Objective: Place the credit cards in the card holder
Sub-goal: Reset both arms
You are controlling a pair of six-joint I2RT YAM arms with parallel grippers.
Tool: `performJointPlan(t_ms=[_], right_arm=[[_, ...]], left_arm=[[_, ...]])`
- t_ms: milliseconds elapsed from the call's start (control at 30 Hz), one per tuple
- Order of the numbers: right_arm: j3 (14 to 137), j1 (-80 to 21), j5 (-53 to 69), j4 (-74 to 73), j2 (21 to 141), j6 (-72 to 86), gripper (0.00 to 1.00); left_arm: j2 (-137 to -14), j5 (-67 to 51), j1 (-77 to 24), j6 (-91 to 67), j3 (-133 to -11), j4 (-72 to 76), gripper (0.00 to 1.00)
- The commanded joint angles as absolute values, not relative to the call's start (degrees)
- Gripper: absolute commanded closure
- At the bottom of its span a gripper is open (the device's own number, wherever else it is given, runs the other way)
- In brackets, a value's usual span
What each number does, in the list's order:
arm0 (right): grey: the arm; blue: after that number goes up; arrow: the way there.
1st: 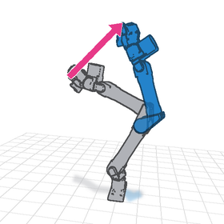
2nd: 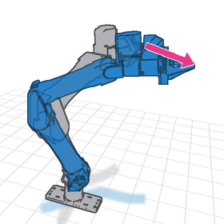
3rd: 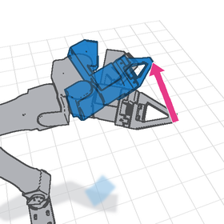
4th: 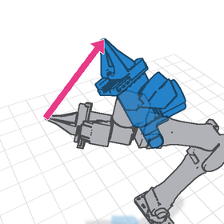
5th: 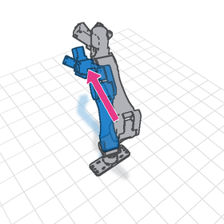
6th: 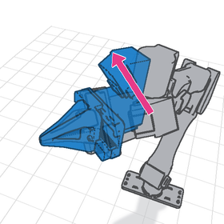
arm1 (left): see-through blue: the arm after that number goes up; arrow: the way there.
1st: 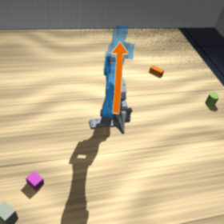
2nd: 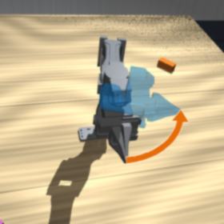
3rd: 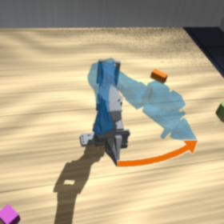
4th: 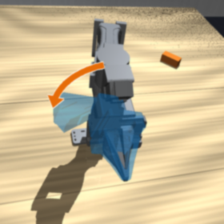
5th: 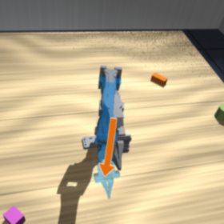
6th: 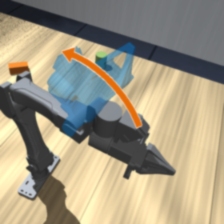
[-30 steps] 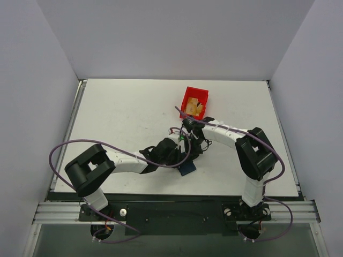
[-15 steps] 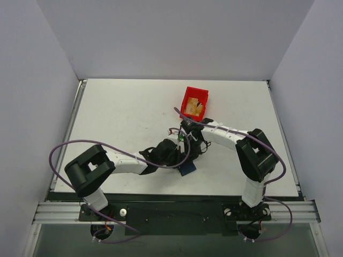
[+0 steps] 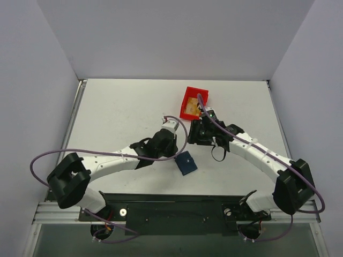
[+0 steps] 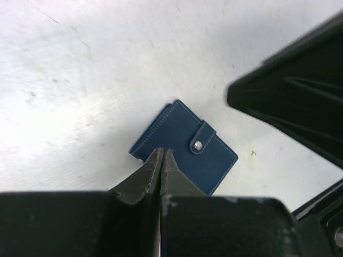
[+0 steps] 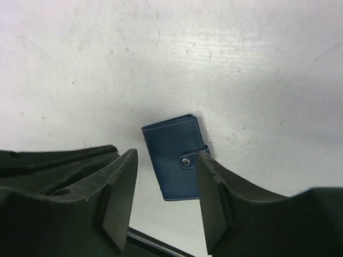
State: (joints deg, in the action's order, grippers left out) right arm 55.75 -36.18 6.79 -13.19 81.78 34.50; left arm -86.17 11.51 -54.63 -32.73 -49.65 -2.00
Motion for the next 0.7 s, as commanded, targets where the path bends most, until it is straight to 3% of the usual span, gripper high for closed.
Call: performJointPlan(t_ms=[0,33,133,233,300,533,667], right_arm=[[53.7,-35.8,0.9,-12.1,74.3,31.6,0.5],[53.7,-35.8,0.2,-12.5,73.0,30.9,0.43],[54.9,-35.8,-4.1,-17.1,71.0,28.3,0.38],[53.5,-35.8,-6.4,-17.6,66.2,27.3,0.28],[52.4,-35.7,-8.2,-17.3,63.4,27.2,0.22],[46.9,-35.6,-12.4,-12.7,56.6,27.6,0.2],[42.2,-35.8,-11.2,-5.8,53.2,27.4,0.15]], left_arm=[[-79.7,17.6,-51.5,-31.4,-52.8,-10.1,1.0],[-78.8,17.8,-49.9,-31.4,-52.9,-11.3,0.97],[-74.9,18.4,-46.9,-30.9,-53.2,-15.5,0.84],[-72.1,19.2,-43.5,-29.9,-53.7,-18.3,0.61],[-70.6,19.7,-42.0,-29.4,-54.4,-20.5,0.51],[-71.5,23.5,-38.7,-29.4,-59.4,-29.3,0.3],[-73.4,23.0,-39.0,-26.5,-61.3,-29.0,0.29]])
